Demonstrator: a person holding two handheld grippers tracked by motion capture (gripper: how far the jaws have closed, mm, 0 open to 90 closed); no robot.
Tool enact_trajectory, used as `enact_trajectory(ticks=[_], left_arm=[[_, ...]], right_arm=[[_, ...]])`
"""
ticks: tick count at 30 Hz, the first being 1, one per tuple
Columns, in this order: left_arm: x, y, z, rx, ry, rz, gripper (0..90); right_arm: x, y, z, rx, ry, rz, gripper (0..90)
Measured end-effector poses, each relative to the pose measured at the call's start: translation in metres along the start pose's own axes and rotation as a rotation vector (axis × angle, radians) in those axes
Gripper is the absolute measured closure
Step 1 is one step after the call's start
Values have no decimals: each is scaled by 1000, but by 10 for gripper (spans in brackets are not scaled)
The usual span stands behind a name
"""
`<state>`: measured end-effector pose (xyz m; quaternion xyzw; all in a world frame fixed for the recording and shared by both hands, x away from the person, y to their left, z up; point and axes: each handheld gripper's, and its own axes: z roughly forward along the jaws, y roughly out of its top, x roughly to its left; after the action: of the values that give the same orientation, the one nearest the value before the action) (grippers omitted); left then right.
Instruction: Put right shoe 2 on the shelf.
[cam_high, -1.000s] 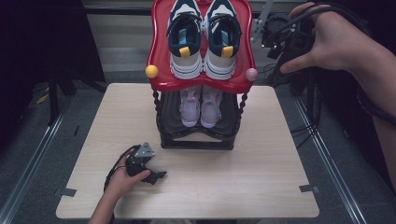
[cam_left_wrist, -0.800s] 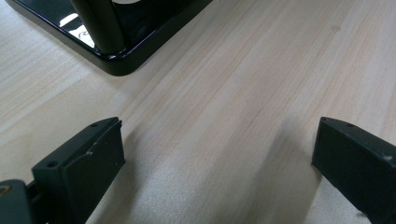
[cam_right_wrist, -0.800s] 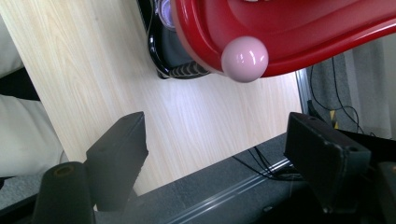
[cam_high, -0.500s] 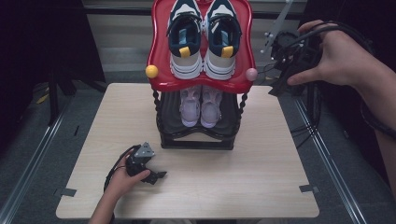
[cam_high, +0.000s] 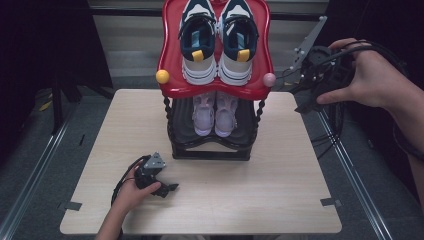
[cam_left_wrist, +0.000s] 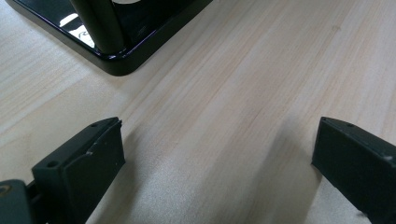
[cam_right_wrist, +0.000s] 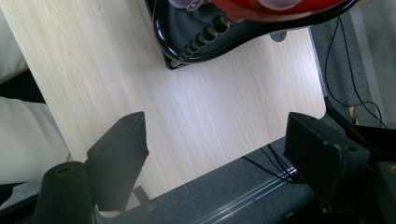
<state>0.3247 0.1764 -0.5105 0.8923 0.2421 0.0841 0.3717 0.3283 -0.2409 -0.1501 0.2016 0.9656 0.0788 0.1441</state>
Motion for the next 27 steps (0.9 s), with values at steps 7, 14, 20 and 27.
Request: enact_trajectory(ticks=[7, 14, 20, 27], left_arm=[[0, 0, 0, 2, -1, -1, 16], [0, 0, 0, 2, -1, -1, 16], [0, 0, 0, 3, -1, -1, 16], [0, 0, 0, 2, -1, 0, 16]], right_arm=[[3, -10, 9, -8, 8, 16, 210], [5, -20, 20, -9, 21, 22, 213], [7, -27, 26, -21, 27, 36, 210], [8, -35, 38, -23, 31, 45, 210]])
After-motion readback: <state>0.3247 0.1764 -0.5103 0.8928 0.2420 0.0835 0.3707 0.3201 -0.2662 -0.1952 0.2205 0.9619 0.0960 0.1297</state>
